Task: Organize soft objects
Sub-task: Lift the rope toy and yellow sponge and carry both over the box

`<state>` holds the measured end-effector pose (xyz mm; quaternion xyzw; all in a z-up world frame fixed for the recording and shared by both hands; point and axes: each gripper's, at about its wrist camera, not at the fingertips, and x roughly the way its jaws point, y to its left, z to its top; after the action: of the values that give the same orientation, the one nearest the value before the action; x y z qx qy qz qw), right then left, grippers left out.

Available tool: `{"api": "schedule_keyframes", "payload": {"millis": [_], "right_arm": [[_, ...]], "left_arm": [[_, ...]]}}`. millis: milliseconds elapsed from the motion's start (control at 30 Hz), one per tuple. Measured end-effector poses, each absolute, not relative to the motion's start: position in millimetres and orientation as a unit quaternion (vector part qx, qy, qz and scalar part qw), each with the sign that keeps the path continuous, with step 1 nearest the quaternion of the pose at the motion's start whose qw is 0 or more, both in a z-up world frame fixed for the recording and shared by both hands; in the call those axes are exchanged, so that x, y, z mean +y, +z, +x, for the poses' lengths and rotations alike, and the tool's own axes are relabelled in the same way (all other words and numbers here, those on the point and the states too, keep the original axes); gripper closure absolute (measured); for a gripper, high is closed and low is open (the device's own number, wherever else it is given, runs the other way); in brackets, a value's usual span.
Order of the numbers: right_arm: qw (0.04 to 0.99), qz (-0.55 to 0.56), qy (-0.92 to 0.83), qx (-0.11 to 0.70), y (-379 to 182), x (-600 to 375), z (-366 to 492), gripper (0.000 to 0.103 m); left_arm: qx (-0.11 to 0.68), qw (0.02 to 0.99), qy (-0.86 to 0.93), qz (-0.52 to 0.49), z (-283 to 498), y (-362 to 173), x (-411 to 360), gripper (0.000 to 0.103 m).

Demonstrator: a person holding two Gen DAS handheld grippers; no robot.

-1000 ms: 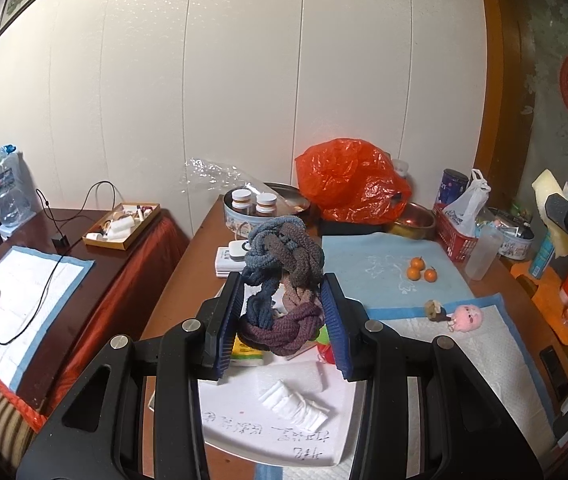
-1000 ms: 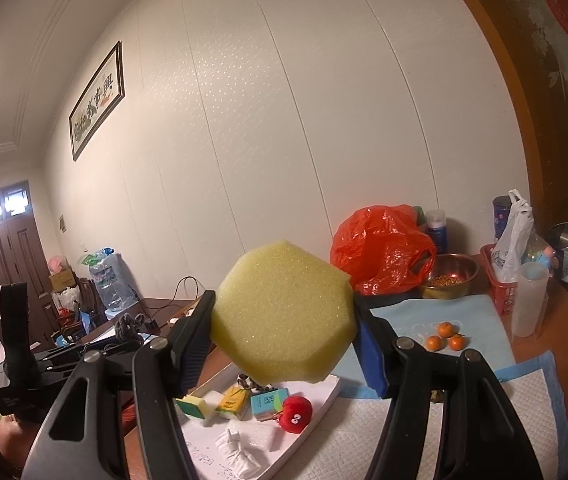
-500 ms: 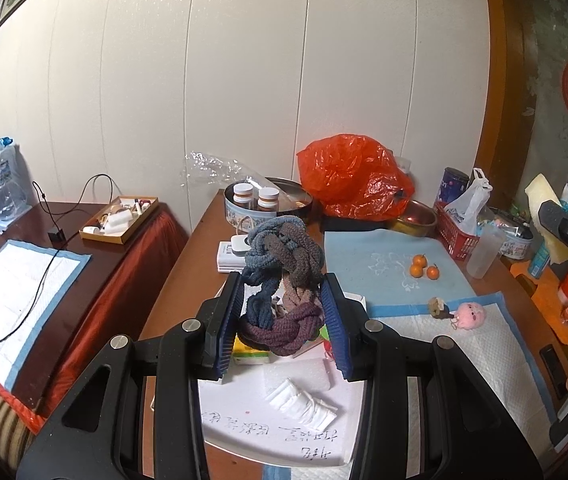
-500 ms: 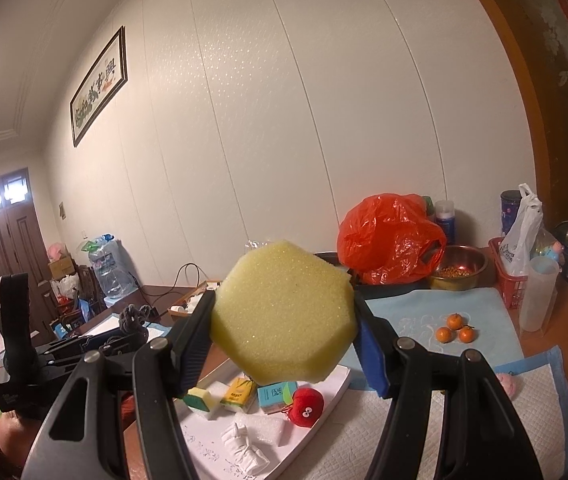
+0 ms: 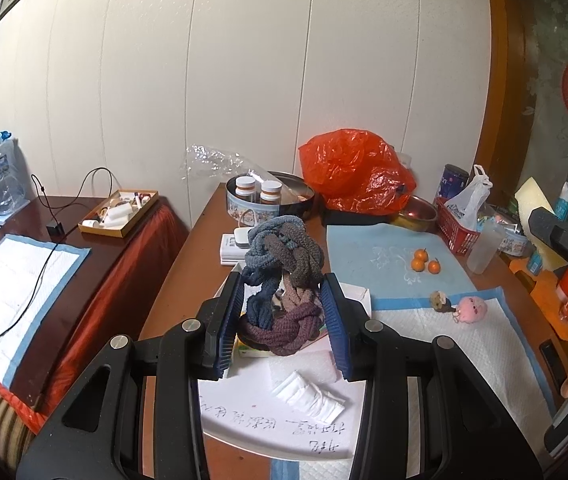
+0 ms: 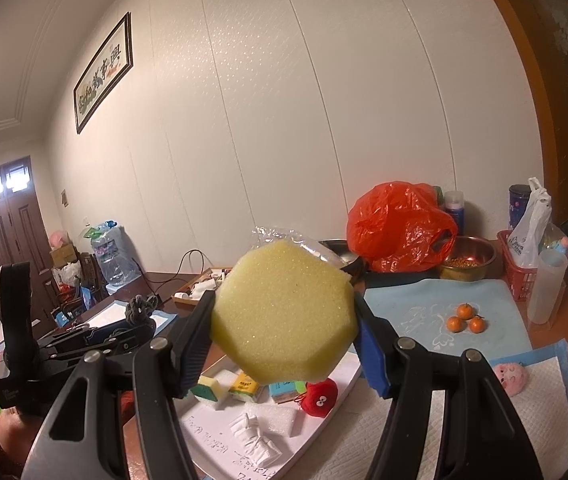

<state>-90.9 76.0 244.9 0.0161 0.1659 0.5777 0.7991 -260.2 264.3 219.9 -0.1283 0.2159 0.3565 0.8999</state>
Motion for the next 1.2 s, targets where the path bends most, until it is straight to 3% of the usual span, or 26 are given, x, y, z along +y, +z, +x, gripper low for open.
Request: {"api": "schedule_keyframes", "payload": {"millis": [733,1200], "right_arm": [[0.788,0.003,0.580,0.207,216.3,119.4,-112.0,0.038],[0.794,-0.029,0.537,0.284,148.3,173.4,-113.5,0.038]], "left_arm": [[0.241,0.894,0.353,-0.134,-279.6,193.5,296.6,0.064],[0.338,0.883,0.278,-0.173,-249.7,102.2,319.9,0.064]]}}
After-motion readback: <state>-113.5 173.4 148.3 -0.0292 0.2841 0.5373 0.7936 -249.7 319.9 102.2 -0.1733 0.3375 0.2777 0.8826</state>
